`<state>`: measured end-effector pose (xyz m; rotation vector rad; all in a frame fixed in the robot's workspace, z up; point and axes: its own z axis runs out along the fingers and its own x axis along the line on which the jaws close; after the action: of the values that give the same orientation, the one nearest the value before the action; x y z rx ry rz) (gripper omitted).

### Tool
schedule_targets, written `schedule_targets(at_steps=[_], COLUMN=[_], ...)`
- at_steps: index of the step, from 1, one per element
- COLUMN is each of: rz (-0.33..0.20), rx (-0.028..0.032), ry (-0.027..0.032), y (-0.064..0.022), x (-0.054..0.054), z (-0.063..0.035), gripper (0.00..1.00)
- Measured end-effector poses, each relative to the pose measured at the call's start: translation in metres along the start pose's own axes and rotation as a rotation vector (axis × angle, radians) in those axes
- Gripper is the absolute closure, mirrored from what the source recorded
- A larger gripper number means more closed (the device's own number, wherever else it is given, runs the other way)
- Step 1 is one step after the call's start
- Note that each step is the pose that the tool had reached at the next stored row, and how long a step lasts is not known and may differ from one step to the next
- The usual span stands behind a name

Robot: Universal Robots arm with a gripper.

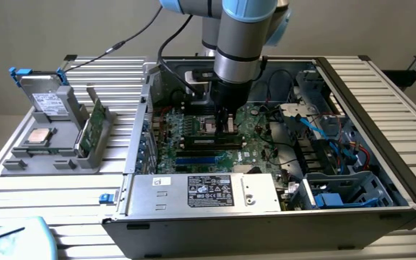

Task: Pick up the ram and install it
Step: 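Insert the ram into the slot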

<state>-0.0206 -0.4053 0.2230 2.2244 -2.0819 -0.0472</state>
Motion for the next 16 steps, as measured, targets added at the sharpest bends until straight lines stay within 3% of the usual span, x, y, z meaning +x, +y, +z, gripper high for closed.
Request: schedule_targets(at_steps=[16], rz=[0.004], rx=[-0.0001], ry=[-0.0003], y=[-0.0003], x=[-0.0005], z=[0.0030], gripper=[0.86])
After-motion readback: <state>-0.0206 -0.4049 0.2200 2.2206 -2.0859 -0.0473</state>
